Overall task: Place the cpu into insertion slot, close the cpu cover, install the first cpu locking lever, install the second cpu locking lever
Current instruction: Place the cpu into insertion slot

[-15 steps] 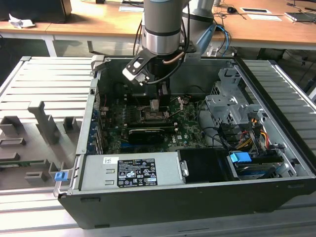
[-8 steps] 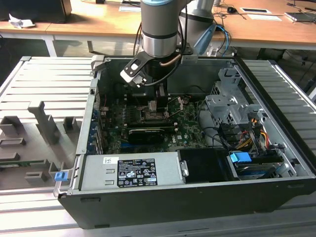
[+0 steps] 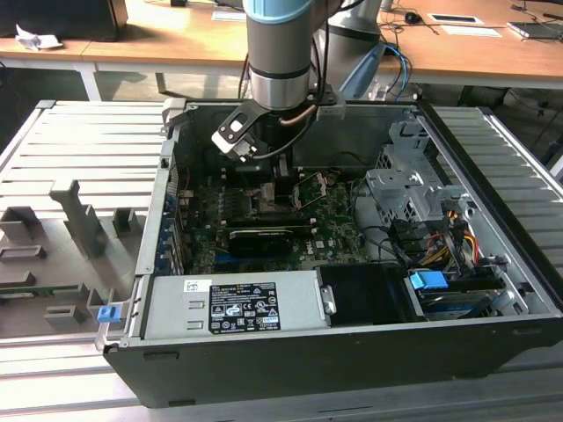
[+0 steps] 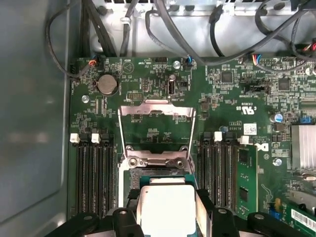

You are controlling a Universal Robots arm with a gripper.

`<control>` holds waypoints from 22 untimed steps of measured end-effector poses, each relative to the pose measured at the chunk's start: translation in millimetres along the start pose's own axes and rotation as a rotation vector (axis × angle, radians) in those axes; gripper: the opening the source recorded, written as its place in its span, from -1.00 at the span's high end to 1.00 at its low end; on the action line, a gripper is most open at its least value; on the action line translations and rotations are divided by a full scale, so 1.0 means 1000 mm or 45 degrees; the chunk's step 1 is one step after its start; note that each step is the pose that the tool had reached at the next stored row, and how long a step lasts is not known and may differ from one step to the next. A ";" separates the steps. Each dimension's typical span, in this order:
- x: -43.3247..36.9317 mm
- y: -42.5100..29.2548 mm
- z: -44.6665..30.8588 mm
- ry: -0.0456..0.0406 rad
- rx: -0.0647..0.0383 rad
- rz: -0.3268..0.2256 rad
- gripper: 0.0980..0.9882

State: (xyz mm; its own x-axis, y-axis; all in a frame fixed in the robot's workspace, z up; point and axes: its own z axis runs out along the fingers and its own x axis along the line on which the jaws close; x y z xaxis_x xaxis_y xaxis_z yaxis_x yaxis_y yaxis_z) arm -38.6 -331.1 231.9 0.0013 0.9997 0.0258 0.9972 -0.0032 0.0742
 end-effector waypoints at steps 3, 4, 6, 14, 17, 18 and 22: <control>0.0013 -0.0045 0.0053 -0.001 -0.001 0.019 0.03; 0.0020 -0.0046 0.0069 -0.003 -0.001 0.034 0.03; 0.0033 -0.0050 0.0119 -0.004 -0.001 0.048 0.03; 0.0108 -0.0047 0.0279 -0.002 -0.001 0.032 0.03; 0.0107 -0.0049 0.0302 -0.003 0.000 0.033 0.03; 0.0106 -0.0049 0.0303 -0.003 0.000 0.033 0.03; 0.0108 -0.0048 0.0307 -0.002 -0.001 0.033 -0.13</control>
State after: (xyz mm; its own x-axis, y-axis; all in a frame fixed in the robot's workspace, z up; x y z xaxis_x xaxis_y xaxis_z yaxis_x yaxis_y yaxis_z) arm -41.1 -319.5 201.2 0.0274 0.9993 0.0262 0.9968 -0.0293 0.0741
